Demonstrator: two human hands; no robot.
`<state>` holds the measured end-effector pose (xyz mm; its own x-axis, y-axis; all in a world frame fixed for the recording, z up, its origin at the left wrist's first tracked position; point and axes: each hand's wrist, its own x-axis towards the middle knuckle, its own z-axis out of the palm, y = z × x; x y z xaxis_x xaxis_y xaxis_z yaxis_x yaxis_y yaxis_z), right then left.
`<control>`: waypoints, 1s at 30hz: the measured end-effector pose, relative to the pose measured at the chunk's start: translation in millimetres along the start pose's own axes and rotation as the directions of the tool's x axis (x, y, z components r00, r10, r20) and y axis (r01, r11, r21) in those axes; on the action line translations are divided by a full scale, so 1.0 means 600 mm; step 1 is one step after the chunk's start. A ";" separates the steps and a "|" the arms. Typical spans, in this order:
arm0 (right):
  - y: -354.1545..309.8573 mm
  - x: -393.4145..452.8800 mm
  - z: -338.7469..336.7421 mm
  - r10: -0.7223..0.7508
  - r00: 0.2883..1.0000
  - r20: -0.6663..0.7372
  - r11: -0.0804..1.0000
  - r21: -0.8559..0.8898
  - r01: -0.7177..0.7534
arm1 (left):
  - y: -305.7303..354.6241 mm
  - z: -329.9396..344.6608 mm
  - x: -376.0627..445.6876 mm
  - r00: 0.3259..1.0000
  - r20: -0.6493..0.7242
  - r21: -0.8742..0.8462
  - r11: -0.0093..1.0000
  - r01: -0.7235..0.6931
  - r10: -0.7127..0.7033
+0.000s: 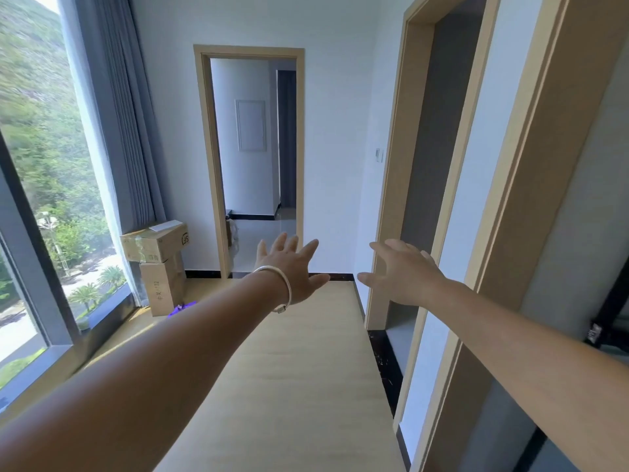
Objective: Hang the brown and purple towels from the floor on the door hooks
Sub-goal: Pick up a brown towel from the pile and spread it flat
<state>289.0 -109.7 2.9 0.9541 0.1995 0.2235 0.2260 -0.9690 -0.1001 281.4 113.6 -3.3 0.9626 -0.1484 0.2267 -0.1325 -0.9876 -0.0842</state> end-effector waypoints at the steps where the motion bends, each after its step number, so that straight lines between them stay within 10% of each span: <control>1: 0.003 0.015 0.005 -0.003 1.000 0.007 1.000 -0.003 0.003 | -0.004 0.006 0.014 1.000 0.001 -0.005 1.000 0.004 -0.004; 30: 0.219 0.564 0.124 -0.064 0.996 0.070 0.995 0.082 0.058 | -0.018 0.134 0.549 0.996 0.026 0.059 0.994 0.087 -0.088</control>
<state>656.3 -158.6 -6.4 0.9492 0.2703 0.1613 0.2961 -0.9405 -0.1664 618.8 79.3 -5.8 0.9763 -0.0591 0.2083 -0.0342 -0.9920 -0.1214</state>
